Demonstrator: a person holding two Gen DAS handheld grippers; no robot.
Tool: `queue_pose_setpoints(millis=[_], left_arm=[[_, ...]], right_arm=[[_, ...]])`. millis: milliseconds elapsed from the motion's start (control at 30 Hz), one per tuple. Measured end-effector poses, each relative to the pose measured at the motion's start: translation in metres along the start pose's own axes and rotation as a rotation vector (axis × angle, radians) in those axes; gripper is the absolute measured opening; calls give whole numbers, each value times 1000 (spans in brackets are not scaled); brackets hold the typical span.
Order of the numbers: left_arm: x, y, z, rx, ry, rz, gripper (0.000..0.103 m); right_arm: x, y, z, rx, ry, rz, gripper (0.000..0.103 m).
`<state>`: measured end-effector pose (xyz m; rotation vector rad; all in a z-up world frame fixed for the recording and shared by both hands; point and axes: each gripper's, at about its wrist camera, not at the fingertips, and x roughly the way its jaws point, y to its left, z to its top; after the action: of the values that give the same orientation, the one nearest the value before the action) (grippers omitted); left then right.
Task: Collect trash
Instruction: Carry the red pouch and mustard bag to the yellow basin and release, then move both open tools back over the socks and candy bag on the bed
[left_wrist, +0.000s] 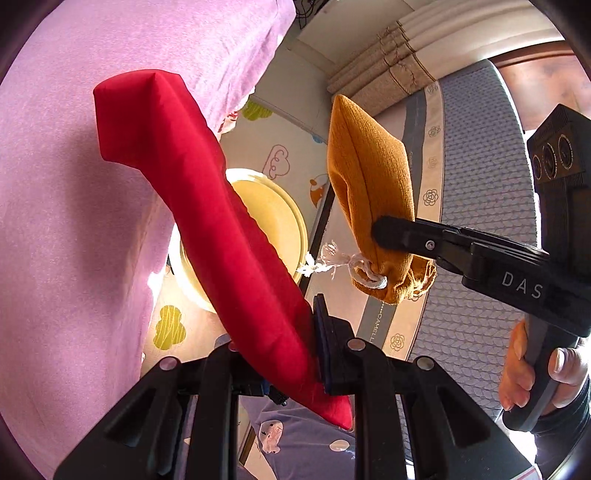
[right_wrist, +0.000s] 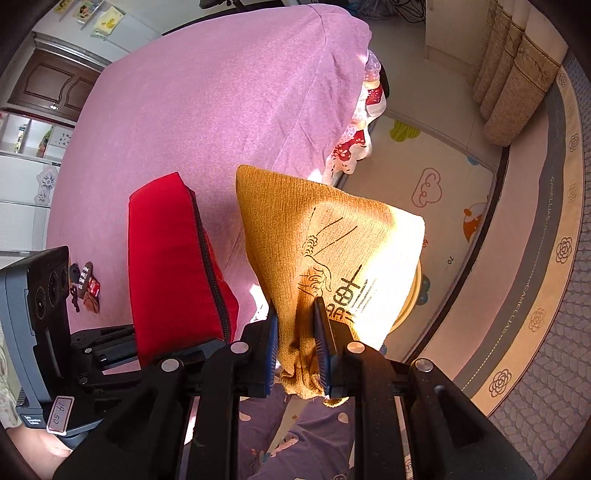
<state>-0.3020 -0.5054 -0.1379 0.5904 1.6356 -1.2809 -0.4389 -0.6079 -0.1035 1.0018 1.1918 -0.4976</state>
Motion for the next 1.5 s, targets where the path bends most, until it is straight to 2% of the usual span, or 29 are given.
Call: queue_pose_setpoints(millis=[133, 200, 233, 267, 300, 633, 1033, 1267, 1500], left_arm=[[14, -11, 8, 13, 13, -9, 19], [19, -10, 8, 12, 24, -29, 24], [21, -10, 9, 13, 26, -25, 29], [23, -11, 11, 16, 33, -23, 48], [25, -10, 10, 16, 34, -15, 62], [26, -3, 10, 5, 25, 65, 62], [-1, 10, 8, -30, -33, 63, 62], [-33, 39, -12, -103, -90, 73, 62], [-78, 97, -53, -264, -159, 96, 62]], right_arm=[[3, -13, -1, 22, 6, 20, 19], [5, -17, -1, 31, 16, 36, 24], [6, -21, 0, 37, 16, 31, 25], [9, -26, 0, 43, 15, 29, 29], [10, -30, 0, 53, 13, 48, 35], [12, -35, 2, 58, 32, 51, 36], [9, 2, 8, -15, 31, 52, 36], [11, 49, 11, -95, 35, 55, 36], [27, 130, 9, -218, 65, 70, 36]])
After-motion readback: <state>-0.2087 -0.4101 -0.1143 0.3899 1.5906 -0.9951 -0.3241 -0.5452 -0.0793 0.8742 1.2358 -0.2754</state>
